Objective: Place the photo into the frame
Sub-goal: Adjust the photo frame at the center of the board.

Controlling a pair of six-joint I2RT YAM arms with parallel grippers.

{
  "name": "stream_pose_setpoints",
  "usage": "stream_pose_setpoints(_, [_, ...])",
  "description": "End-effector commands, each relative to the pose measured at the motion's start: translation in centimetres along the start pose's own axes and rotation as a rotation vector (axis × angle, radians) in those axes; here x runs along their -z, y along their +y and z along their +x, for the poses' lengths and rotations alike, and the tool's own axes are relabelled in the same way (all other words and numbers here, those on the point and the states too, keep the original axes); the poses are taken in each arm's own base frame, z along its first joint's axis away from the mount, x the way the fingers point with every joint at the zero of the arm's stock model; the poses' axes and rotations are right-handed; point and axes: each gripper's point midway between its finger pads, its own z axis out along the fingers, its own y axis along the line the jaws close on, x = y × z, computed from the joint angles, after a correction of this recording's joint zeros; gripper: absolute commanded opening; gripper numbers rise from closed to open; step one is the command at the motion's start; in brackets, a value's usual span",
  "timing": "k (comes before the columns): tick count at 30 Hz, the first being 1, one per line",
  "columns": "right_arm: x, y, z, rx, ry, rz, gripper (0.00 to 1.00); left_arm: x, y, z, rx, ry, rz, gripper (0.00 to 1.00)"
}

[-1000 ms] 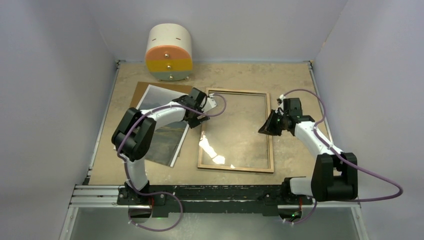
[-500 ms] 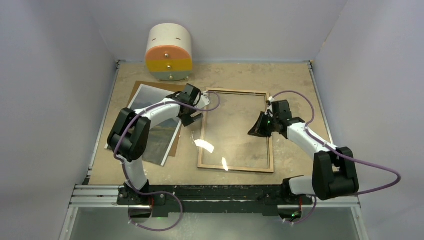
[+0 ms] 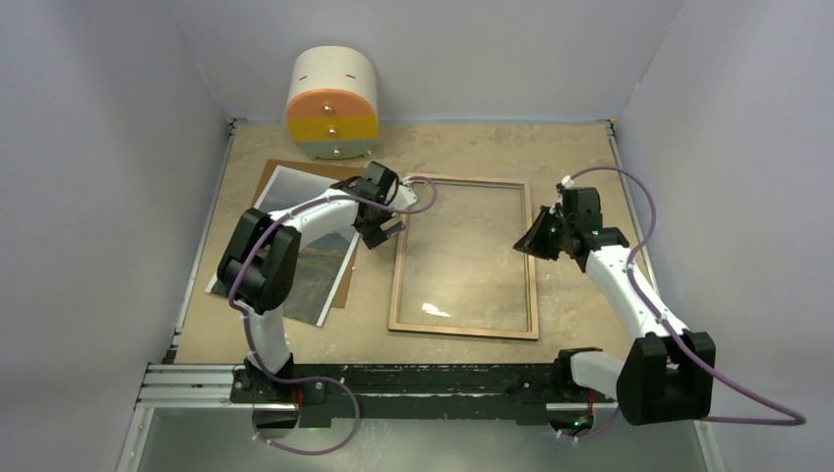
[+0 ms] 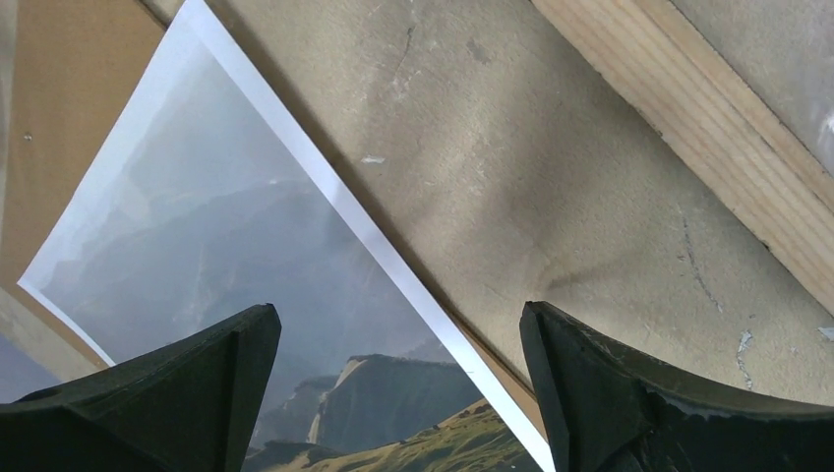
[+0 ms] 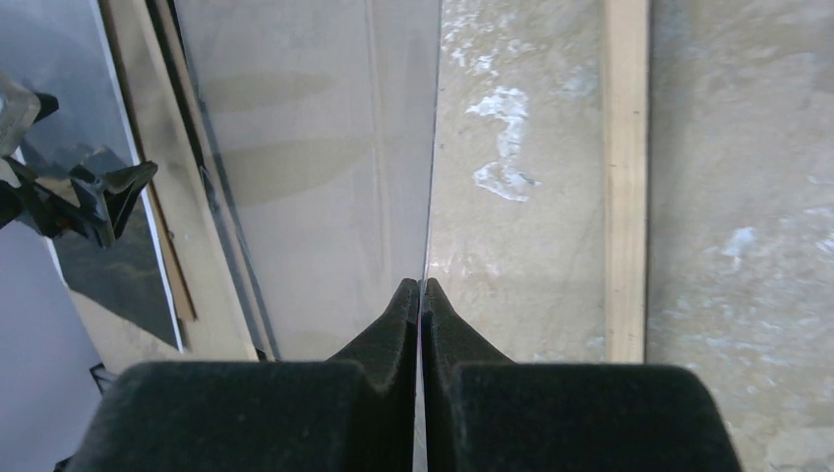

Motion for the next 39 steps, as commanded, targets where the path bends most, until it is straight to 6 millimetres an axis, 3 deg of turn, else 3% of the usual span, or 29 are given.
stream_pose_setpoints(1, [1.2,-2.2,-0.1,0.006,-0.017,0.098,0.0,0.7,0.3,-2.3,0.04,-0.058,0.025,1.0])
stream_pose_setpoints(13, [1.1,-1.5,0.8,-0.007,0.015,0.041,0.0,1.6,-3.3,-7.7,0.142,-0.188,0.259,1.0])
stream_pose_setpoints(18, [1.0,-1.6,1.1,-0.002,0.031,0.04,0.0,1.0,-5.3,-8.5,0.166,-0.192,0.339,1.0])
stream_pose_setpoints(24, [0.9,-1.9,1.6,0.001,0.038,0.041,0.0,-1.0,-6.9,-6.9,0.146,-0.136,0.348,0.99])
stream_pose_setpoints(36, [-0.3,-1.6,2.6,-0.027,0.055,-0.018,0.0,-1.5,-4.7,-2.5,0.053,-0.086,0.176,0.75])
stream_pose_setpoints(39, [-0.4,-1.4,3.2,-0.043,0.055,-0.038,0.0,-1.5,-4.4,-1.7,0.064,-0.077,0.175,0.74])
